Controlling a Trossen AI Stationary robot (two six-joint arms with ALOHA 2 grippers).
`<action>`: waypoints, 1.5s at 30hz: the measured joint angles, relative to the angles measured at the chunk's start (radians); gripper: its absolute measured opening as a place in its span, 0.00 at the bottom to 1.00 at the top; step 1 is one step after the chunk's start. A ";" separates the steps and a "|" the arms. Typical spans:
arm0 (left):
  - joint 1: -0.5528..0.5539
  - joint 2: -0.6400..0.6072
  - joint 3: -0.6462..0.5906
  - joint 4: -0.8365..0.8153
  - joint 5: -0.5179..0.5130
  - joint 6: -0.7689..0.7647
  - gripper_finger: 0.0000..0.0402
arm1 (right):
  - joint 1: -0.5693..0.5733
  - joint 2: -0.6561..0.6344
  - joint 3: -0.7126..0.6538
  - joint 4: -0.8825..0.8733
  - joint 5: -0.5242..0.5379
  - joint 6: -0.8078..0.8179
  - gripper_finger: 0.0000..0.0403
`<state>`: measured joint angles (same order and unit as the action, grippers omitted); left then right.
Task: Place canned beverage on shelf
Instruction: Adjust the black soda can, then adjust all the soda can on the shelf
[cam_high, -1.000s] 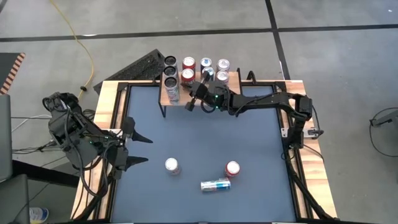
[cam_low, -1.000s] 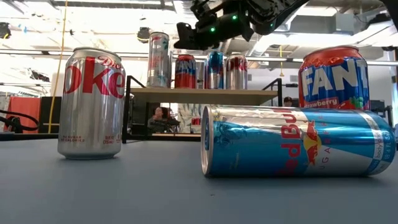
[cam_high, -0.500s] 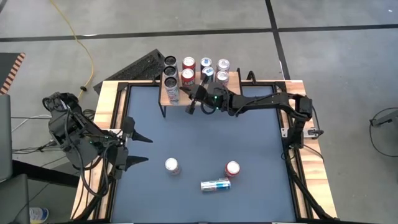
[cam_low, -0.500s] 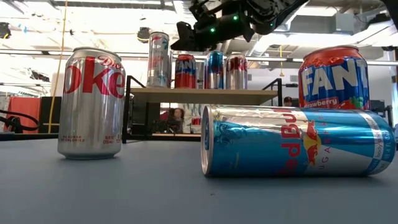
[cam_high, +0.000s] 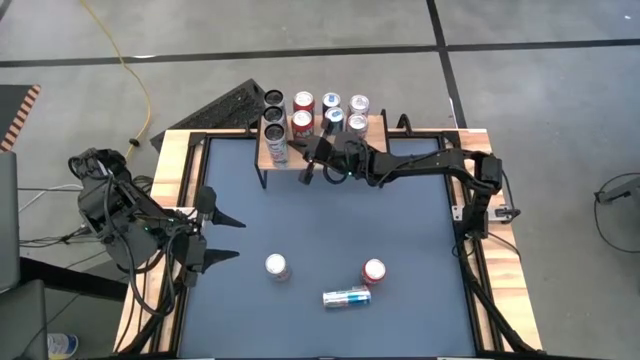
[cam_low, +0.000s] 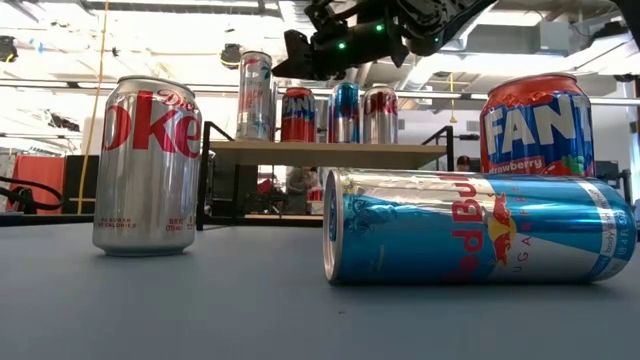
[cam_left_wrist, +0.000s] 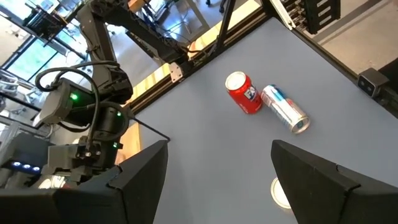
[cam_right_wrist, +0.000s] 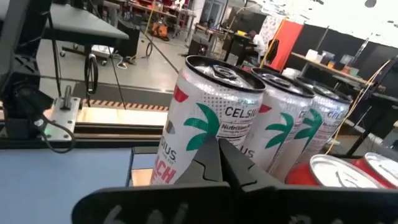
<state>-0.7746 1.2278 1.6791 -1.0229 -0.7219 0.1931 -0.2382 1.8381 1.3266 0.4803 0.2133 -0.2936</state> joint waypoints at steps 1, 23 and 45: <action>0.000 0.000 0.000 0.000 0.000 -0.001 0.68 | 0.000 -0.004 0.000 -0.004 0.025 -0.017 0.00; 0.002 0.000 -0.056 0.016 -0.002 0.018 0.68 | 0.070 -0.537 -0.338 -0.527 0.471 0.084 0.00; 0.031 0.001 -0.068 0.049 0.000 0.017 0.68 | -0.026 -0.476 -0.388 -0.417 0.465 0.076 0.00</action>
<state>-0.7433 1.2285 1.6115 -0.9737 -0.7222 0.2102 -0.2643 1.3621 0.9390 0.0637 0.6779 -0.2173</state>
